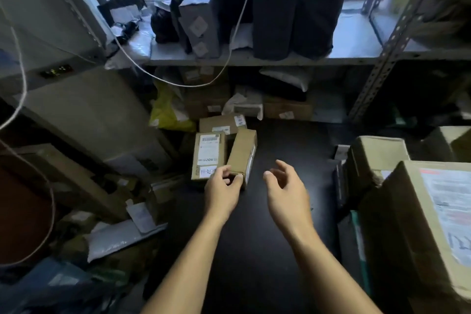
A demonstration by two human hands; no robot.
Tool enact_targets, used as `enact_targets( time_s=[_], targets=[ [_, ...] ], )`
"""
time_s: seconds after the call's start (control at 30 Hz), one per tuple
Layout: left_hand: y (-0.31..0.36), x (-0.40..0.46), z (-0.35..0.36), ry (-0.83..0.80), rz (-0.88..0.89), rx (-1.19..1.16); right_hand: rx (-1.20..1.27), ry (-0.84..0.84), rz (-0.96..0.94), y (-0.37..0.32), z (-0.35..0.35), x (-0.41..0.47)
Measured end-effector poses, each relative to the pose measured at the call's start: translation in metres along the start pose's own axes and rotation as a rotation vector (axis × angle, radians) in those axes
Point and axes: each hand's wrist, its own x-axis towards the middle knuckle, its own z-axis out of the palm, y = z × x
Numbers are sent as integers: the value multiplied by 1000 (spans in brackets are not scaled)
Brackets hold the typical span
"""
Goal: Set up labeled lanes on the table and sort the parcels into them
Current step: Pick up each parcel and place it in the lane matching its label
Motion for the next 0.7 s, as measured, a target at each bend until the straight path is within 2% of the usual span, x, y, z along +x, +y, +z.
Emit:
enact_targets(
  time_s=[0.1, 0.3, 0.4, 0.5, 0.6, 0.7],
  targets=[
    [-3, 48, 11, -78, 34, 122, -52, 14, 3, -7, 19, 23],
    [-10, 113, 50, -114, 135, 440, -140, 62, 3, -12, 34, 71],
    [-27, 135, 64, -231, 152, 693, -161, 54, 14, -7, 38, 75],
    [-43, 143, 76, -285, 142, 796, -165, 54, 51, 6, 32, 72],
    [-47, 140, 83, -189, 216, 786, -175, 74, 101, 16, 21, 65],
    [-35, 139, 77, -135, 79, 490, -167, 112, 127, 21, 11, 59]
  ],
)
